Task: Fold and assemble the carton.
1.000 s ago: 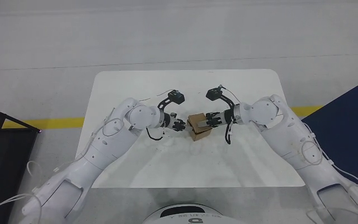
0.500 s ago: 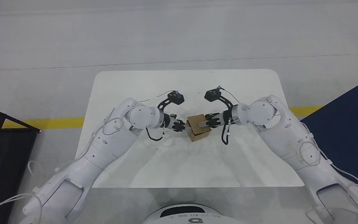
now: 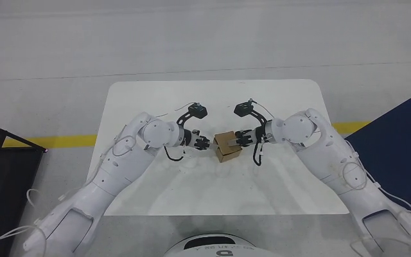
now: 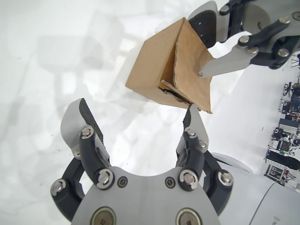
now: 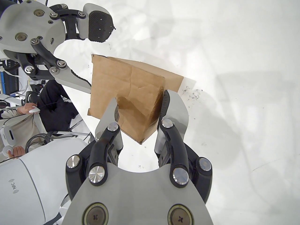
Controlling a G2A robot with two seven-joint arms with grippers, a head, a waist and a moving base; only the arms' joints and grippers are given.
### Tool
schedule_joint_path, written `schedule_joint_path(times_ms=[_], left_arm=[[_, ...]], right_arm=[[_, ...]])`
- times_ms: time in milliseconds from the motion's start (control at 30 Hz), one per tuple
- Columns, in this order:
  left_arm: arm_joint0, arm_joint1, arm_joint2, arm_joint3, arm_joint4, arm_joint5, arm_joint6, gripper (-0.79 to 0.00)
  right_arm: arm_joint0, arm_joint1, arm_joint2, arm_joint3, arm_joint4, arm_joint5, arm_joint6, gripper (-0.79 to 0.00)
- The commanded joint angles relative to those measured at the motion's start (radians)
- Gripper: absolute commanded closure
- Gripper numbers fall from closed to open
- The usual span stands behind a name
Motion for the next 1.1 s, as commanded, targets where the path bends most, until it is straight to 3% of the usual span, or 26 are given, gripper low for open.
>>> schedule_joint_path(times_ms=[0,500,867,1067], left_arm=[[0.008,0.004,-0.01,-0.009,0.001,0.001,0.003,-0.785],[0.029,0.014,-0.029,-0.032,0.023,0.013,0.01,-0.785],[0.014,0.004,-0.002,-0.007,0.023,0.008,0.02,-0.785],[0.02,0.012,-0.041,-0.007,0.0,-0.005,0.044,-0.785]], right_arm=[[0.0,0.0,0.0,0.0,0.0,0.0,-0.001,-0.357],[-0.002,-0.002,0.0,-0.004,-0.014,0.023,-0.005,-0.354],[-0.003,-0.003,0.001,-0.008,-0.023,0.031,-0.005,-0.351],[-0.007,-0.003,0.006,-0.011,-0.022,0.028,-0.005,-0.357]])
